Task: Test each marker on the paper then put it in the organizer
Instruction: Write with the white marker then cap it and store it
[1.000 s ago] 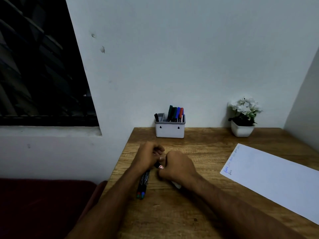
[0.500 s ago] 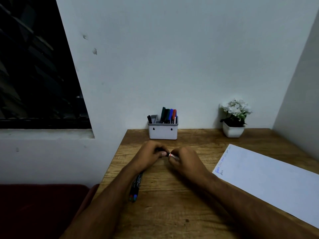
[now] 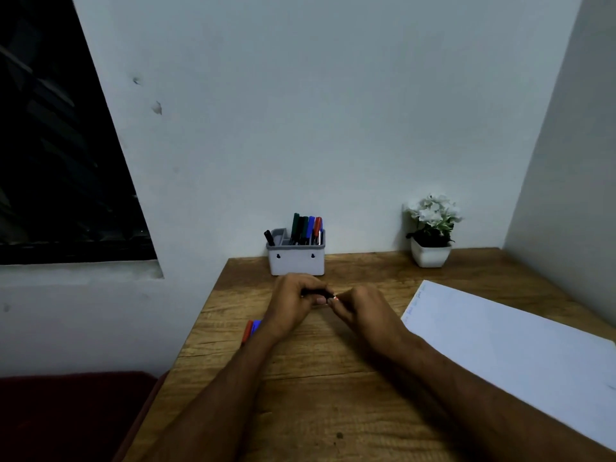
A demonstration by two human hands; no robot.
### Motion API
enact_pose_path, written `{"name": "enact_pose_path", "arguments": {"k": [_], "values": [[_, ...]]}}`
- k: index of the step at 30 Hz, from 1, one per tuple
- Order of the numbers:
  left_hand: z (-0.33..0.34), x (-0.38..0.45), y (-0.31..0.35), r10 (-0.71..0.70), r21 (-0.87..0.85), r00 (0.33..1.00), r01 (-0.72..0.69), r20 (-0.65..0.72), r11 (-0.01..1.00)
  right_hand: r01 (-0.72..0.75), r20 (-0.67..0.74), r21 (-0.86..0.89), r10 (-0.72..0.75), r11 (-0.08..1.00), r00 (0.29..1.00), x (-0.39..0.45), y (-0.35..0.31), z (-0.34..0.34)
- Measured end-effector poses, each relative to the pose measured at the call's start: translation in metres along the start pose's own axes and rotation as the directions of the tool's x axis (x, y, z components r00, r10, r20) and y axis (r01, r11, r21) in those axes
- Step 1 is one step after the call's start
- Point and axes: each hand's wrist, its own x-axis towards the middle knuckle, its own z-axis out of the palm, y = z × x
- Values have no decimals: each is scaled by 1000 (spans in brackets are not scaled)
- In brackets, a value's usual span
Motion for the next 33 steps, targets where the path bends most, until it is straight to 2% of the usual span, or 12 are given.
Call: {"name": "enact_pose_path", "arguments": {"k": [8,13,16,20,22,28,33], "values": [[29,11,17,-28,-133,997,19,-68,991,-78,-92,12,79,997,993,-1,24,-18],[50,18,24,-144,-211,986,124,-81,970,-139,-120,-46,133,989,984,-7,34,-30],[60,20,27,-163,-248,984,141,-71,958,-180,-137,-99,166,979,977,-9,40,-36],[65,24,25,-227,-249,968,195,-106,949,-246,-162,-120,225,962,961,-15,49,-44],[66,28,23,-227,-203,971,208,-72,957,-270,-152,-107,253,957,956,-16,55,-49],[76,31,17,-241,30,970,241,-1,970,-307,-70,76,313,949,947,-17,69,-70],[79,28,6,-239,93,971,237,14,967,-417,45,432,443,799,896,-34,72,-91]]}}
